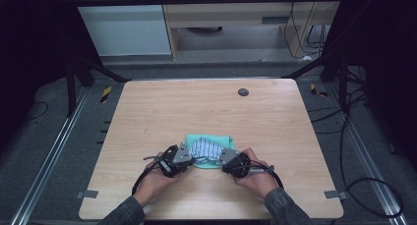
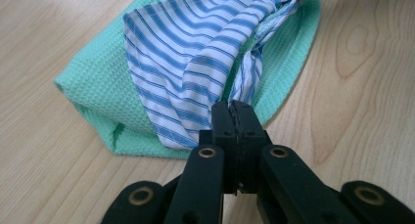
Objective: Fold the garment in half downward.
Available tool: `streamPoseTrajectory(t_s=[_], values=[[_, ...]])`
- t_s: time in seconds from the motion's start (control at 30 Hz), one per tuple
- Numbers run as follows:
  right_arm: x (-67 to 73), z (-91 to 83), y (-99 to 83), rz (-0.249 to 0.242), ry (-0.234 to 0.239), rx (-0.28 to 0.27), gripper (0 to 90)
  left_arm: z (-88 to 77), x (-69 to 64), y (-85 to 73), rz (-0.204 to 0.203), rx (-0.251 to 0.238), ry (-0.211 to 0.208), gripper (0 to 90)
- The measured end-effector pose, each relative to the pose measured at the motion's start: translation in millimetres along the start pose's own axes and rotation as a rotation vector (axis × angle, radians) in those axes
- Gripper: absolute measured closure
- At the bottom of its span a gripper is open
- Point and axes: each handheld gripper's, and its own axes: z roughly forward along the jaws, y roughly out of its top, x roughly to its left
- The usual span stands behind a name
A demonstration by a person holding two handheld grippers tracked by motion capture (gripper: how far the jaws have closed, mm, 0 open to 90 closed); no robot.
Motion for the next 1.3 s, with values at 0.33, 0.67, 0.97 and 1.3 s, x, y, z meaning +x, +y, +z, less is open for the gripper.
streamPoseTrajectory(t_s=[0.33,0.67,0.97,1.3], values=[[3.2,-4.5,-8.6,0.05,0.015,0.015,68.4,-15.7,-9.0,-14.8,-0.094,-0.069,-0.002,70.1],[4.1,-17.8,-25.7,0.141,-0.03,0.01,41.5,-27.9,3.2,-37.5,-0.177,-0.07,0.088,48.4],[-11.9,-21.2,-48.6,0.302,-0.102,0.031,14.6,-26.4,23.4,-55.0,-0.3,-0.029,0.168,23.8],[-37.3,-22.2,-83.2,0.617,-0.203,0.012,7.0,-29.4,49.2,-74.2,-0.466,-0.014,0.229,11.0]])
